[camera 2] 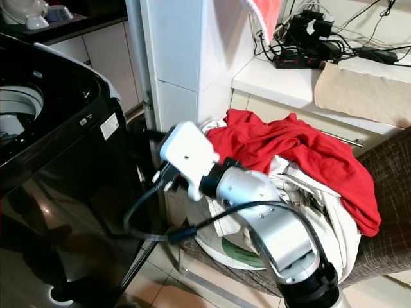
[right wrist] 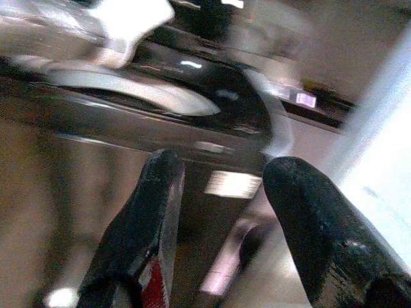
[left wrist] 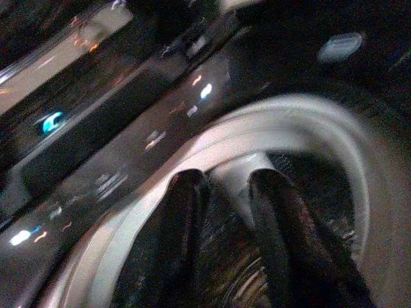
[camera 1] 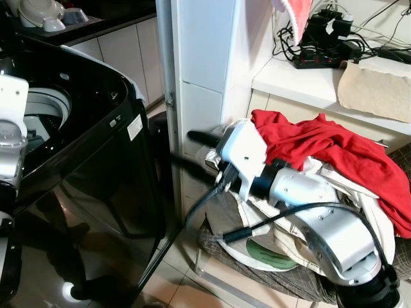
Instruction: Clothes washing
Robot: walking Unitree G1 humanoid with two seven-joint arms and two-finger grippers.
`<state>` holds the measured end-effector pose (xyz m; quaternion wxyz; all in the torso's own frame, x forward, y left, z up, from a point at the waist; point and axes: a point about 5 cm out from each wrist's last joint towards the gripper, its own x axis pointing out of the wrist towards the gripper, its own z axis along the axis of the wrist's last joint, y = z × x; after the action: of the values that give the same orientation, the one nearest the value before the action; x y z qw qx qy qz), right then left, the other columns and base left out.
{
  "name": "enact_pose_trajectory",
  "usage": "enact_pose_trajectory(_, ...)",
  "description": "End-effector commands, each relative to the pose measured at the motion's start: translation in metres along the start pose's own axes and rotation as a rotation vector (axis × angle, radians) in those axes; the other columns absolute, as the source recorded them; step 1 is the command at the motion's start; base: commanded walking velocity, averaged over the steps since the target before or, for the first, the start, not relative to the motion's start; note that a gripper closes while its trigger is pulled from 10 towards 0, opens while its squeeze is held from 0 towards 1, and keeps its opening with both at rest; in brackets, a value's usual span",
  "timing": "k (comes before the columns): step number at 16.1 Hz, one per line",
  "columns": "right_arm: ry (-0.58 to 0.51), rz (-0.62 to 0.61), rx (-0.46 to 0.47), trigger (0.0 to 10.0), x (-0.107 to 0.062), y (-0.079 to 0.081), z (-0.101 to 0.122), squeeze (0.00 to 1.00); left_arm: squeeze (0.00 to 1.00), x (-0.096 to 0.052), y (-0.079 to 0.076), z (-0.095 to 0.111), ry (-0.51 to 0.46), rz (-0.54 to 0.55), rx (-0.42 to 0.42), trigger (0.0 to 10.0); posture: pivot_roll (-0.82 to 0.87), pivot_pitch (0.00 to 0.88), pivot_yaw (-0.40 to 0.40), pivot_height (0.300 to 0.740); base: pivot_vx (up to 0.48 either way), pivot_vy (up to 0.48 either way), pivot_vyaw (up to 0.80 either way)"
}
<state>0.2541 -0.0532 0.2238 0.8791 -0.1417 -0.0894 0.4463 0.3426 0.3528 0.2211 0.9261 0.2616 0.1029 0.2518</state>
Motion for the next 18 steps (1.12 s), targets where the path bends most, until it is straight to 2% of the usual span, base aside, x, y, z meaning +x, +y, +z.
enact_pose_trajectory(1, 0.098, -0.222, -0.005, 10.0, -0.003, -0.029, -0.012, 0.0, 1.0, -0.008, -0.021, 0.021, -0.129, -0.156, -0.063, 10.0, 0.0, 0.0, -0.005, 0.74, 0.0, 0.0, 0.0)
enact_pose_trajectory(2, 0.163, -0.443, 0.026, 10.0, -0.011, -0.058, -0.021, 0.0, 0.11, -0.031, -0.059, 0.033, -0.246, -0.403, -0.184, 10.0, -0.01, 0.0, -0.003, 0.74, 0.0, 0.0, 0.0)
enact_pose_trajectory(3, 0.176, -0.503, 0.04, 10.0, -0.017, -0.069, -0.023, 0.96, 0.0, -0.045, -0.074, 0.038, -0.315, -0.495, -0.205, 10.0, -0.01, 0.0, -0.003, 0.74, 0.0, 0.0, 0.0)
enact_pose_trajectory(4, 0.204, -0.591, 0.054, 10.0, -0.028, -0.084, -0.025, 1.0, 0.0, -0.071, -0.096, 0.042, -0.415, -0.64, -0.226, 10.0, -0.02, 0.0, 0.005, 0.74, 0.0, 0.0, 0.0)
enact_pose_trajectory(6, 0.269, -0.695, 0.052, 10.0, -0.045, -0.105, -0.029, 1.0, 0.0, -0.105, -0.121, 0.043, -0.484, -0.8, -0.255, 10.0, -0.02, 0.0, 0.009, 0.74, 0.0, 0.0, 0.0)
enact_pose_trajectory(7, 0.351, -0.729, 0.026, 10.0, -0.056, -0.114, -0.031, 1.0, 0.0, -0.123, -0.133, 0.044, -0.516, -0.888, -0.259, 10.0, -0.02, 0.0, 0.01, 0.74, 0.0, 0.0, 0.0)
enact_pose_trajectory(9, 0.418, -0.768, 0.051, 10.0, -0.062, -0.12, -0.034, 1.0, 0.0, -0.14, -0.14, 0.047, -0.532, -0.995, -0.292, 10.0, -0.03, 0.0, 0.011, 0.74, 0.0, 0.0, 0.0)
enact_pose_trajectory(10, 0.447, -0.821, 0.09, 10.0, -0.067, -0.127, -0.036, 1.0, 0.0, -0.154, -0.145, 0.05, -0.543, -1.082, -0.317, 10.0, -0.02, 0.0, 0.01, 0.74, 0.0, 0.0, 0.0)
enact_pose_trajectory(11, 0.47, -0.865, 0.113, 10.0, -0.072, -0.134, -0.039, 1.0, 0.0, -0.165, -0.147, 0.05, -0.548, -1.151, -0.308, 10.0, -0.02, 0.0, 0.009, 0.74, 0.0, 0.0, 0.0)
enact_pose_trajectory(14, 0.575, -0.945, 0.235, 10.0, -0.083, -0.141, -0.047, 1.0, 0.0, -0.179, -0.145, 0.052, -0.546, -1.23, -0.278, 10.0, -0.02, 0.0, 0.008, 0.74, 0.0, 0.0, 0.0)
enact_pose_trajectory(15, 0.596, -0.956, 0.266, 10.0, -0.084, -0.141, -0.048, 0.18, 0.0, -0.18, -0.144, 0.053, -0.543, -1.236, -0.27, 10.0, -0.02, 0.0, 0.007, 0.74, 0.0, 0.0, 0.0)
enact_pose_trajectory(16, 0.619, -0.962, 0.334, 10.0, -0.084, -0.139, -0.052, 0.0, 0.0, -0.182, -0.143, 0.053, -0.539, -1.247, -0.26, 10.0, -0.02, 0.0, 0.007, 0.74, 0.0, 0.0, 0.0)
enact_pose_trajectory(18, 0.667, -0.975, 0.479, 10.0, -0.086, -0.134, -0.062, 0.0, 0.0, -0.184, -0.14, 0.056, -0.54, -1.254, -0.251, 10.0, -0.02, 0.0, 0.005, 0.74, 0.0, 0.0, 0.0)
